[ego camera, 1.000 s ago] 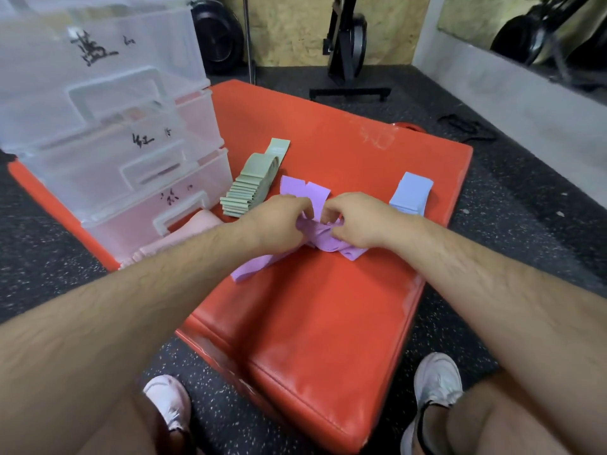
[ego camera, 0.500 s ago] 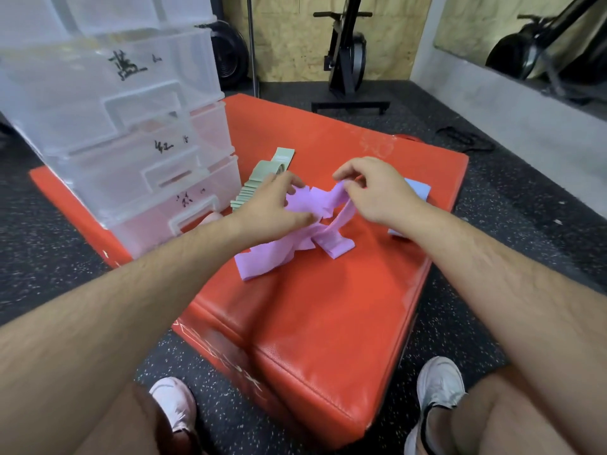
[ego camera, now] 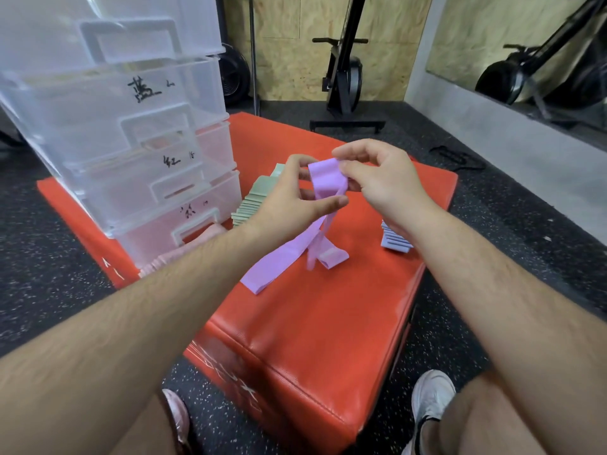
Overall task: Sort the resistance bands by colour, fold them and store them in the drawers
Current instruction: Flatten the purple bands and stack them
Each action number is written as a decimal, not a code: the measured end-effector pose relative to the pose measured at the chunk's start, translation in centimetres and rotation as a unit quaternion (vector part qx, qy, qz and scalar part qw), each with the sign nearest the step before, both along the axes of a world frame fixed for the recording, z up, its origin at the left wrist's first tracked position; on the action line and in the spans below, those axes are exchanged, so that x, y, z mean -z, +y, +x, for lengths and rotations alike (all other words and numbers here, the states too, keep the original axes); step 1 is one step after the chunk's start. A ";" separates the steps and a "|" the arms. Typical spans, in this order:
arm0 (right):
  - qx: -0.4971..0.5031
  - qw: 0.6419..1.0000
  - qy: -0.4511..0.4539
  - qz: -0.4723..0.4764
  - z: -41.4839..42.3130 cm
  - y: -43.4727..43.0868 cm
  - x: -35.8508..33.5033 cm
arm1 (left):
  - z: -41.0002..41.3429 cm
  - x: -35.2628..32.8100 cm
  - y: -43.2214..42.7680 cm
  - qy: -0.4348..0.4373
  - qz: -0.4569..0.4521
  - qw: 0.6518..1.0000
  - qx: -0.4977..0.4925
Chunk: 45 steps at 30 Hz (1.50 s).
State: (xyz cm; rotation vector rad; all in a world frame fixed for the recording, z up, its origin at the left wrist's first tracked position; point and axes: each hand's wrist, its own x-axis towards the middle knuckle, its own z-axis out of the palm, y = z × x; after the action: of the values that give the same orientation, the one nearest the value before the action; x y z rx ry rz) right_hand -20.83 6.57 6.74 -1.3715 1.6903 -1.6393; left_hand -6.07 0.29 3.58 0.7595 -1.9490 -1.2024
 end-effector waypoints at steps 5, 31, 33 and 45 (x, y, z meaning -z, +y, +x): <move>0.027 0.999 -0.006 0.034 -0.7 0.3 -0.1 | 0.4 0.9 -0.3 -0.076 0.014 0.997 -0.026; -0.033 0.946 0.292 0.137 -1.5 1.9 1.2 | 1.2 0.0 0.6 -0.112 0.103 0.987 0.053; -0.041 0.950 0.269 0.155 -1.6 1.7 1.2 | 1.5 -0.3 0.6 -0.157 0.050 0.985 0.039; -0.123 0.920 0.292 0.231 -2.2 3.2 1.6 | 8.0 1.3 -1.9 -0.256 0.052 0.965 0.041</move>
State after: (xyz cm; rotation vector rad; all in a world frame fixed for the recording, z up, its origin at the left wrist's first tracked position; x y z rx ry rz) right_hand -23.08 9.81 5.17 -1.8221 1.9411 -0.6489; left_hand 1.98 -1.63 2.31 1.1433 -2.3626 -1.2510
